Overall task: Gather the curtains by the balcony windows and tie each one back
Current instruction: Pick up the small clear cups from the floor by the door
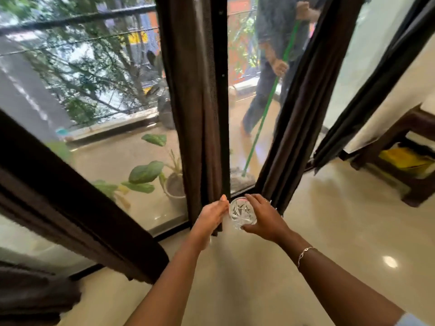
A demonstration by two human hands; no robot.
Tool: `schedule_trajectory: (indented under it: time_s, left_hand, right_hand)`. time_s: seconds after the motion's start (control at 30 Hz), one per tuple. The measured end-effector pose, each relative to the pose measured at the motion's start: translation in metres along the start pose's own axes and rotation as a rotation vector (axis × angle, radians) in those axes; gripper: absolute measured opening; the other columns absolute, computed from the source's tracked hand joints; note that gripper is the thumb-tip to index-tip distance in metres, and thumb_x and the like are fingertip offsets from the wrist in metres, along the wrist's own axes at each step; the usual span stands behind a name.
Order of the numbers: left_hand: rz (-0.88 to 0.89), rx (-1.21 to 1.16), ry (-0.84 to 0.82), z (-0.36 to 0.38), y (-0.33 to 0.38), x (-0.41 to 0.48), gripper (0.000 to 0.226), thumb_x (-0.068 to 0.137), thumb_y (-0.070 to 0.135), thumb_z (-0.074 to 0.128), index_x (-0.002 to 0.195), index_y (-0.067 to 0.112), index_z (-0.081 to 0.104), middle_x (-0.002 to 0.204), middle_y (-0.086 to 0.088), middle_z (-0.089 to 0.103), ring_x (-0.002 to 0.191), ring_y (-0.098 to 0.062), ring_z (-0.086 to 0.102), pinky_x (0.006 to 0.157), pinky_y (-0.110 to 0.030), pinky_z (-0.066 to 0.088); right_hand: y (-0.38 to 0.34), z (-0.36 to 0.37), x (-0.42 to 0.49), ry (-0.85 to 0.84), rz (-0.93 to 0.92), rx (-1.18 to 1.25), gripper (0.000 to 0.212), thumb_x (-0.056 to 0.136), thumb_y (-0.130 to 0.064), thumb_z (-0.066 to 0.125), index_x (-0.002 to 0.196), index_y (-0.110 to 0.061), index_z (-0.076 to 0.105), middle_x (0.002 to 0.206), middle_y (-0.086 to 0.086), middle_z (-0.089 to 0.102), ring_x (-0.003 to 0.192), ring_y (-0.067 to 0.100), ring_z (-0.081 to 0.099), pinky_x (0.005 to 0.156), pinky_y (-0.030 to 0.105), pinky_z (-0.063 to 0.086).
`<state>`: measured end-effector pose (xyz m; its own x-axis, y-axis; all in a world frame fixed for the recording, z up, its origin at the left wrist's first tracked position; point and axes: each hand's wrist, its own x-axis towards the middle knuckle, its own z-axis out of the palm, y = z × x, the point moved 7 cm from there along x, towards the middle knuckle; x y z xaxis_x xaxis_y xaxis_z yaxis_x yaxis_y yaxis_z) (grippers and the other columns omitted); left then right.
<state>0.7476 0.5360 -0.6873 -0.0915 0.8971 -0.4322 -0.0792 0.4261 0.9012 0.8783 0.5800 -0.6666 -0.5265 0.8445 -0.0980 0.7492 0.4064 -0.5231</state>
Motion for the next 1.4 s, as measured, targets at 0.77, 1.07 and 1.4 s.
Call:
schedule_trajectory:
  time_s: [0.77,1.07,1.4]
  left_hand:
    - [0.067,0.123,-0.379,0.433,0.096,0.167,0.034,0.091,0.047,0.043,0.084,0.02,0.063,0.081,0.012,0.069,0.082,-0.002,0.061,0.078,-0.021,0.042]
    - [0.087,0.218,-0.54,0.556,0.15,0.292,0.035,0.094,0.041,0.045,0.077,0.023,0.069,0.075,0.016,0.072,0.076,0.005,0.066,0.07,-0.014,0.046]
    - [0.088,0.324,-0.604,0.673,0.217,0.427,0.035,0.092,0.047,0.042,0.075,0.024,0.061,0.079,0.008,0.062,0.077,-0.005,0.056,0.069,-0.017,0.041]
  right_hand:
    - [0.37,-0.25,-0.068,0.297,0.384,0.002,0.084,0.071,-0.032,0.074,0.14,-0.01,0.033,0.139,0.007,0.04,0.123,0.025,0.044,0.1,0.028,0.034]
    - [0.503,-0.332,-0.011,0.362,0.488,-0.005,0.084,0.07,-0.034,0.072,0.14,-0.01,0.033,0.136,0.006,0.041,0.121,0.026,0.046,0.098,0.03,0.036]
    - [0.626,-0.419,0.062,0.443,0.615,0.066,0.083,0.072,-0.033,0.072,0.141,-0.011,0.031,0.138,0.008,0.036,0.126,0.025,0.04,0.103,0.031,0.035]
